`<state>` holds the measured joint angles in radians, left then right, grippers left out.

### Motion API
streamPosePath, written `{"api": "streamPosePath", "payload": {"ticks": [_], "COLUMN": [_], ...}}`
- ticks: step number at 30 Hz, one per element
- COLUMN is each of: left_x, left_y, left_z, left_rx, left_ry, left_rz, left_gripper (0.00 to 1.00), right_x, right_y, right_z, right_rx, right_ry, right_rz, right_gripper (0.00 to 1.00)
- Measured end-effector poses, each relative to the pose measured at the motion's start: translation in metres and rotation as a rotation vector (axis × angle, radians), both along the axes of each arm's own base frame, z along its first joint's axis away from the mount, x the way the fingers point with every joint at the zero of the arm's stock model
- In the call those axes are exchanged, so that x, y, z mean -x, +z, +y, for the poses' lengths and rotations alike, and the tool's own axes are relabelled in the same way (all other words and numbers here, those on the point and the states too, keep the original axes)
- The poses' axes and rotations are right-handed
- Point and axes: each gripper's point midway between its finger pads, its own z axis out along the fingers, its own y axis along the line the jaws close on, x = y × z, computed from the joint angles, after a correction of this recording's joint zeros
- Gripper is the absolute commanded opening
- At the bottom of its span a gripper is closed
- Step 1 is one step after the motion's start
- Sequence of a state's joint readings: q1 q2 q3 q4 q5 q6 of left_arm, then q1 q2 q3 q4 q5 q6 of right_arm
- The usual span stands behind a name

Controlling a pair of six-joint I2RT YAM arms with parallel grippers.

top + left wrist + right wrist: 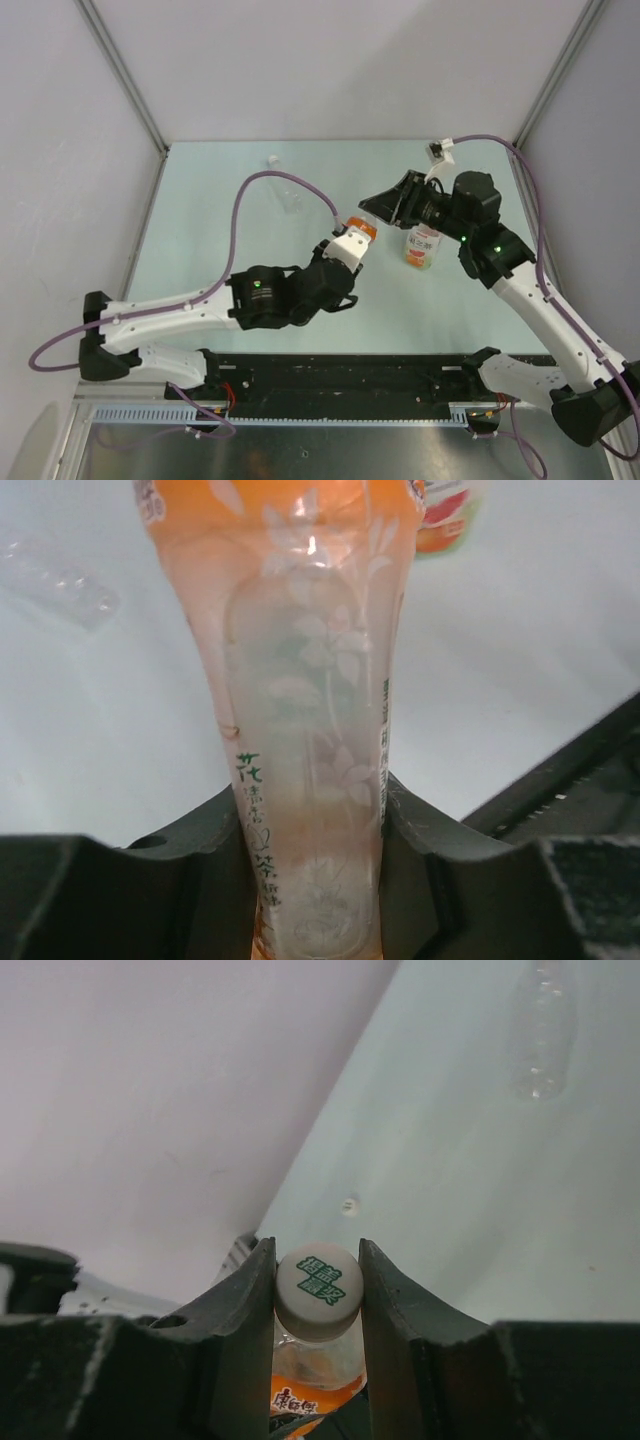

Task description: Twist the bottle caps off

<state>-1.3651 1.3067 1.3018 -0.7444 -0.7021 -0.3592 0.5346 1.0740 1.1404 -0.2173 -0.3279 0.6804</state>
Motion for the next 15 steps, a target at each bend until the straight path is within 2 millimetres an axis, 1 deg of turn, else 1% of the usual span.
{"api": "streamPosePath", "payload": {"ticks": [3, 6, 11, 15], "left_x": [0.006, 0.014, 0.033, 0.049], "left_y": [0.014, 0.029, 0.049, 0.062], "left_z": [-0.007, -0.010, -0.017, -0.025], "left_rx": [0.111, 0.228, 0.387, 0.474], "left_ry": [-0.074, -0.159, -0.319, -0.437], "left_rz": [0.030, 0.060, 0.105, 0.130], "left_gripper": [0.00, 0.00, 0.00, 0.00], "right_x": [0.005, 0.014, 0.035, 0.051], "right_y": [0.011, 0.023, 0.048, 0.067], "right_z": [-0.006, -0.009, -0.010, -0.011], "right_rx": [-0.064, -0.121, -0.186, -0.239], "right_ry": [0.051, 0.110, 0.210, 0.287], "right_rz": [-0.036, -0.087, -0.213, -0.317], "right_gripper": [0.00, 0.00, 0.00, 0.00]}}
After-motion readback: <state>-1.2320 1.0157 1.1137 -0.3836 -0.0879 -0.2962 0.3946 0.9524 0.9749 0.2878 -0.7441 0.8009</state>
